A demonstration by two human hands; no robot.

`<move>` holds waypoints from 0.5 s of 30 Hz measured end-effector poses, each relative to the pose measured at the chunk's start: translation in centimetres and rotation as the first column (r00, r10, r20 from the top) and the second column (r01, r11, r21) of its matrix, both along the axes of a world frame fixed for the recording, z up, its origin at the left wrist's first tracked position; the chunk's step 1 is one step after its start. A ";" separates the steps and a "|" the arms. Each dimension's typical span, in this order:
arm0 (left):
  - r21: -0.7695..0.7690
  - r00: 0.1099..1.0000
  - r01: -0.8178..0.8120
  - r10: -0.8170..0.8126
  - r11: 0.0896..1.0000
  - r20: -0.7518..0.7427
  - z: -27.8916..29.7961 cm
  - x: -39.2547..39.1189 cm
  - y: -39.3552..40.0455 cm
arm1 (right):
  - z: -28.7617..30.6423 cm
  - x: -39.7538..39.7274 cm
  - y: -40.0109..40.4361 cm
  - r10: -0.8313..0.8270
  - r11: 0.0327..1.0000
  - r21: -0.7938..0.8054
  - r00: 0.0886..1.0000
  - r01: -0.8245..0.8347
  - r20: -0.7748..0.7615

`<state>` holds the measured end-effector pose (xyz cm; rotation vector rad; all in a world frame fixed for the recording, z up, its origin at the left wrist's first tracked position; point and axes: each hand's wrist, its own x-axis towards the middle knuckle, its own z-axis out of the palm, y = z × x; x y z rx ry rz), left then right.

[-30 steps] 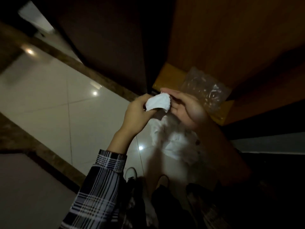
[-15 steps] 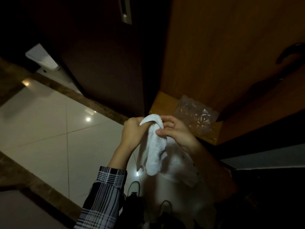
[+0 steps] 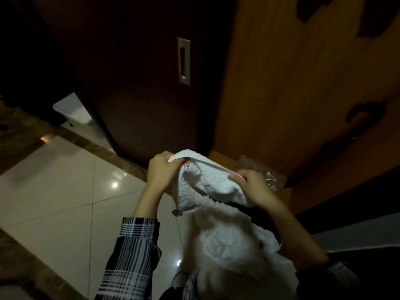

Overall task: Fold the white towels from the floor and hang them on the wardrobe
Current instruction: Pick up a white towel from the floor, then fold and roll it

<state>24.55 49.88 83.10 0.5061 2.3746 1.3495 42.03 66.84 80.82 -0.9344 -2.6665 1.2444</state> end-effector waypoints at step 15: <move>0.179 1.000 -0.011 0.012 0.984 -0.005 0.8 0.2 -3.0 | 3.6 2.8 -0.7 -0.047 0.984 0.174 0.999 0.049 -0.016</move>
